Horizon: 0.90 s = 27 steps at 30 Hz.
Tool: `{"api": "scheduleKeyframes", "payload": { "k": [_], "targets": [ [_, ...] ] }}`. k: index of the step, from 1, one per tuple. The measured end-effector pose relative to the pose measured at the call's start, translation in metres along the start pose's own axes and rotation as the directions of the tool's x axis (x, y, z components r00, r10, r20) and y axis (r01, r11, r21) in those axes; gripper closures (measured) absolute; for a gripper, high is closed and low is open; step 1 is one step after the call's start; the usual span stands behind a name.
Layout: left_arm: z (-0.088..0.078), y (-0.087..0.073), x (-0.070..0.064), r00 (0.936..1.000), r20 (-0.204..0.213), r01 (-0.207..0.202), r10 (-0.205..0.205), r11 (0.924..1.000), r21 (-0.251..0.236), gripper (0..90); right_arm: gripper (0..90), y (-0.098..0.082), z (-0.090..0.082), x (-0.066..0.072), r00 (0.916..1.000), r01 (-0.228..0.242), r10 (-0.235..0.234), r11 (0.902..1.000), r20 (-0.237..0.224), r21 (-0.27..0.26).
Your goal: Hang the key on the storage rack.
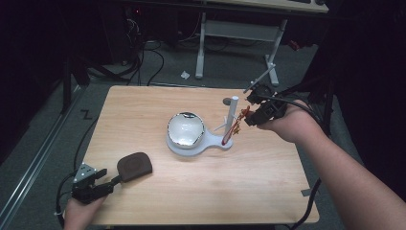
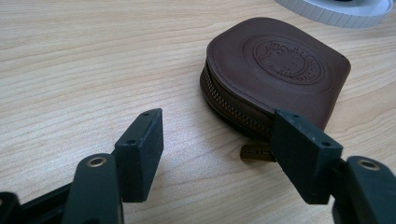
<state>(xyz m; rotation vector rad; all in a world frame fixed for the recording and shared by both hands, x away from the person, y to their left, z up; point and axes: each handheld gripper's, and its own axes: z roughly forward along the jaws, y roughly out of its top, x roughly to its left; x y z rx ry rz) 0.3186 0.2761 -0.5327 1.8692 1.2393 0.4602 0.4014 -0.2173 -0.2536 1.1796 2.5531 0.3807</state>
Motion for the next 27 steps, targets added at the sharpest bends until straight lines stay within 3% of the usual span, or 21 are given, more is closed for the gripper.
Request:
{"api": "scheduleKeyframes", "payload": {
  "k": [13,27],
  "targets": [
    [0.000,0.000,0.001,1.0000,0.000,-0.001,0.001,1.0000,0.001,35.1,65.3,0.020,0.003,0.012,0.9989,0.043,-0.044,0.9986,-0.015,-0.029],
    [0.000,-0.001,0.001,1.0000,-0.002,-0.001,0.001,1.0000,0.006,35.1,65.3,0.025,0.024,-0.005,0.9999,0.016,-0.016,0.9998,-0.001,-0.012]
  ]
}}
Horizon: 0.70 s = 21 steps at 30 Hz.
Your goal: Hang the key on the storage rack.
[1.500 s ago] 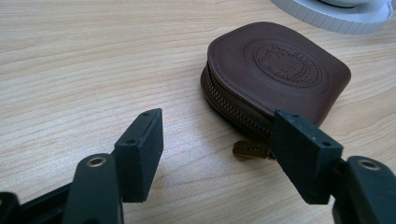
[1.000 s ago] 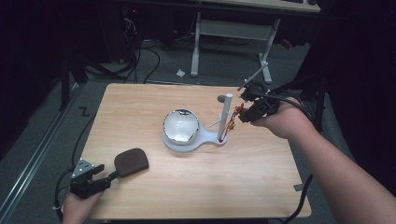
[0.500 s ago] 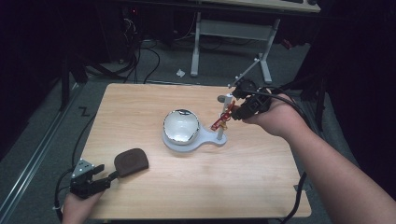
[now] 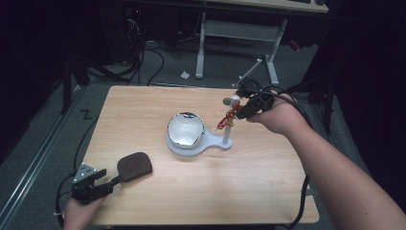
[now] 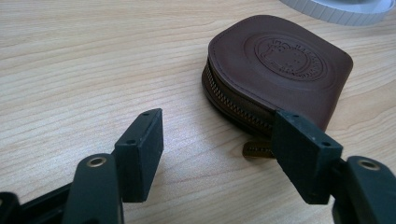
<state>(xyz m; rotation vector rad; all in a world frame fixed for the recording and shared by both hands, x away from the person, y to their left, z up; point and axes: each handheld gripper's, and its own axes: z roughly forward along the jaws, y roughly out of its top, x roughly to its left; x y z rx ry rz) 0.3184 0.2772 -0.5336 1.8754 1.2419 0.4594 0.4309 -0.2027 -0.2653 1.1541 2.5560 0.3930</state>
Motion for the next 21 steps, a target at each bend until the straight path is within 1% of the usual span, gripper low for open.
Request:
{"api": "scheduleKeyframes", "payload": {
  "k": [1,3,5,6,7,8,12,13,14,17,18,19,21],
  "targets": [
    [0.000,0.000,0.000,1.0000,0.000,0.000,0.000,1.0000,0.000,35.1,65.3,-0.002,0.000,-0.001,1.0000,-0.002,0.002,1.0000,0.000,-0.002],
    [0.000,0.000,0.000,1.0000,0.000,-0.001,0.001,1.0000,0.002,35.2,65.3,-0.006,-0.001,-0.002,0.9998,-0.022,0.022,0.9998,0.001,0.003],
    [0.000,0.000,-0.001,1.0000,-0.002,-0.003,0.003,1.0000,0.002,35.4,65.3,-0.011,-0.003,-0.005,0.9998,-0.019,0.019,0.9998,0.000,0.000],
    [0.000,0.000,-0.001,1.0000,-0.002,-0.002,0.002,1.0000,0.003,35.4,65.3,-0.013,-0.004,-0.004,0.9993,-0.038,0.038,0.9993,-0.001,0.004],
    [0.000,0.000,-0.001,1.0000,-0.002,-0.002,0.002,1.0000,0.003,35.4,65.3,-0.015,-0.004,-0.006,0.9997,-0.026,0.026,0.9997,0.000,-0.006],
    [0.000,0.000,-0.001,1.0000,-0.002,-0.002,0.002,1.0000,0.003,35.5,65.3,-0.015,-0.004,-0.006,0.9997,-0.026,0.026,0.9997,0.000,-0.006],
    [0.000,0.000,-0.001,1.0000,-0.004,-0.003,0.003,1.0000,0.003,35.6,65.3,-0.021,-0.008,-0.008,0.9994,-0.034,0.034,0.9994,0.001,-0.009],
    [0.000,0.000,-0.001,1.0000,-0.004,-0.002,0.003,1.0000,0.003,35.6,65.3,-0.022,-0.008,-0.007,0.9991,-0.043,0.043,0.9991,-0.005,-0.007],
    [0.000,0.000,-0.001,1.0000,-0.004,-0.002,0.002,1.0000,0.003,35.6,65.3,-0.023,-0.008,-0.008,0.9993,-0.035,0.035,0.9993,-0.009,-0.009],
    [0.000,0.000,-0.001,1.0000,-0.005,-0.002,0.002,1.0000,0.004,35.6,65.3,-0.026,-0.007,-0.008,0.9992,-0.038,0.038,0.9992,-0.008,-0.006],
    [0.000,0.000,-0.001,1.0000,-0.005,-0.002,0.002,1.0000,0.004,35.6,65.3,-0.027,-0.008,-0.007,0.9987,-0.050,0.050,0.9988,-0.008,0.000],
    [0.000,0.000,-0.001,1.0000,-0.004,-0.002,0.002,1.0000,0.004,35.6,65.3,-0.028,-0.008,-0.008,0.9993,-0.037,0.037,0.9993,-0.008,-0.007],
    [0.000,0.000,0.000,1.0000,-0.001,0.001,-0.001,1.0000,0.003,35.5,65.3,-0.029,-0.011,-0.008,0.9991,-0.042,0.042,0.9990,-0.012,-0.013]
  ]
}}
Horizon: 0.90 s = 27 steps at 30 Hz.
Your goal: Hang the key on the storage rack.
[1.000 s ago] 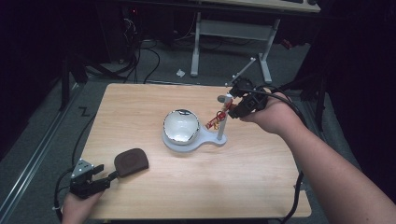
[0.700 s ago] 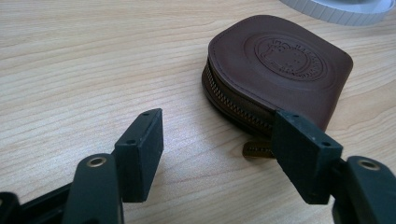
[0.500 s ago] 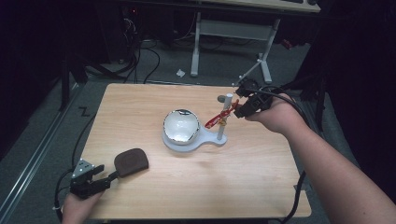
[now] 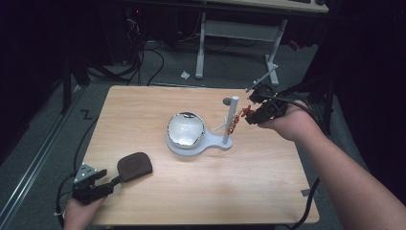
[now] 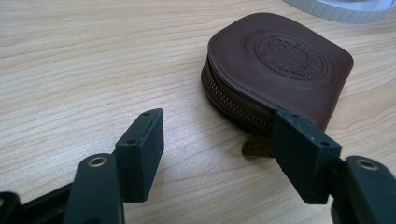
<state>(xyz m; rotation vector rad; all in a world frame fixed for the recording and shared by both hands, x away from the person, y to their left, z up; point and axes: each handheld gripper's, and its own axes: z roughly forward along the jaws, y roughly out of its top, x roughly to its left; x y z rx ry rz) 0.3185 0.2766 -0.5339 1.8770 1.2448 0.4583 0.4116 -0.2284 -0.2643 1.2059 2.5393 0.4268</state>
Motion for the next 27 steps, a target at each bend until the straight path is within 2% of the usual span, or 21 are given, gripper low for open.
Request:
{"api": "scheduleKeyframes", "payload": {
  "k": [1,3,4,8,14,22,27],
  "targets": [
    [0.000,0.000,0.000,1.0000,0.000,0.001,-0.001,1.0000,0.000,35.5,65.3,-0.001,-0.002,0.000,1.0000,0.008,-0.008,1.0000,0.001,-0.005],
    [0.000,0.000,0.000,1.0000,0.000,0.001,-0.001,1.0000,0.000,35.5,65.3,-0.002,-0.005,0.001,0.9999,-0.012,0.012,0.9999,0.001,-0.002],
    [0.000,0.000,0.000,1.0000,0.000,0.001,-0.001,1.0000,0.001,35.5,65.3,-0.003,-0.006,0.000,1.0000,0.002,-0.002,1.0000,0.003,-0.006],
    [0.000,0.000,-0.001,1.0000,-0.002,-0.002,0.002,1.0000,0.001,35.6,65.3,-0.004,-0.007,-0.001,0.9999,-0.007,0.008,1.0000,0.009,-0.007],
    [0.000,0.000,-0.001,1.0000,-0.002,-0.003,0.003,1.0000,0.002,35.7,65.3,-0.005,0.002,-0.009,0.9986,-0.039,0.039,0.9991,0.035,0.014],
    [0.001,0.000,0.000,1.0000,-0.001,-0.002,0.002,1.0000,0.007,35.8,65.3,0.000,0.005,-0.007,0.9991,-0.028,0.027,0.9996,0.033,0.011],
    [0.001,0.000,0.000,1.0000,-0.001,0.000,0.000,1.0000,0.007,35.8,65.3,0.003,-0.004,-0.004,0.9990,-0.025,0.025,0.9997,0.037,-0.005]
  ]
}}
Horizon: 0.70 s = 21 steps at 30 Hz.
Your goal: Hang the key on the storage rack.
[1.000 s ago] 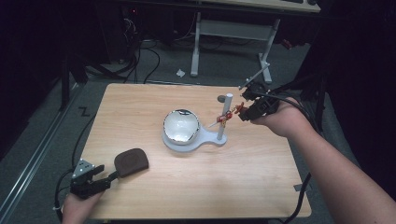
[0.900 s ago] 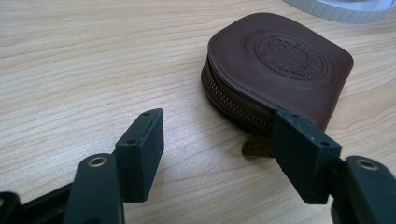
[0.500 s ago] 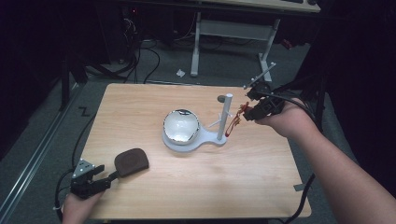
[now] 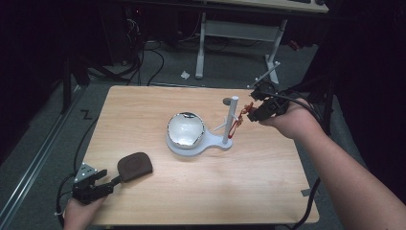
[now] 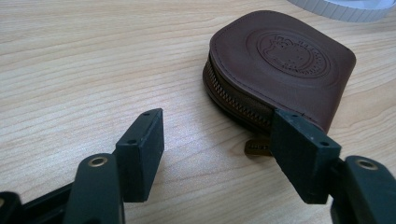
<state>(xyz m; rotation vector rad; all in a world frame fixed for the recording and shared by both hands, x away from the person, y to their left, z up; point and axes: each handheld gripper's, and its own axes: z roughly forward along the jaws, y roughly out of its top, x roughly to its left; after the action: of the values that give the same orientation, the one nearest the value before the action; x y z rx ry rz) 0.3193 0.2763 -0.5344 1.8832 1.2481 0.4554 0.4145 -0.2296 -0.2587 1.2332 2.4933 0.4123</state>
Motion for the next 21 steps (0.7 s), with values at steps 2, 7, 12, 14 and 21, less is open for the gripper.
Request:
{"api": "scheduleKeyframes", "payload": {
  "k": [2,7,12,14,21],
  "targets": [
    [0.000,0.000,0.000,1.0000,0.000,-0.001,0.001,1.0000,0.001,35.8,65.3,0.001,-0.004,0.001,1.0000,0.005,-0.005,1.0000,0.004,-0.008],
    [0.000,0.000,-0.001,1.0000,0.000,-0.002,0.002,1.0000,0.001,35.9,65.3,0.004,-0.012,0.006,0.9998,0.020,-0.020,0.9996,0.007,-0.018],
    [0.000,0.000,-0.001,1.0000,0.000,-0.003,0.003,1.0000,0.001,36.0,65.3,0.006,-0.017,0.010,0.9995,0.030,-0.030,0.9993,0.008,-0.025],
    [0.000,0.000,-0.001,1.0000,0.000,-0.003,0.003,1.0000,0.002,35.9,65.3,0.007,-0.018,0.012,0.9995,0.030,-0.029,0.9993,0.011,-0.024],
    [0.000,0.000,0.000,1.0000,0.003,0.000,0.000,1.0000,0.002,35.9,65.3,0.012,-0.022,0.015,0.9988,0.046,-0.045,0.9983,0.017,-0.035]
  ]
}}
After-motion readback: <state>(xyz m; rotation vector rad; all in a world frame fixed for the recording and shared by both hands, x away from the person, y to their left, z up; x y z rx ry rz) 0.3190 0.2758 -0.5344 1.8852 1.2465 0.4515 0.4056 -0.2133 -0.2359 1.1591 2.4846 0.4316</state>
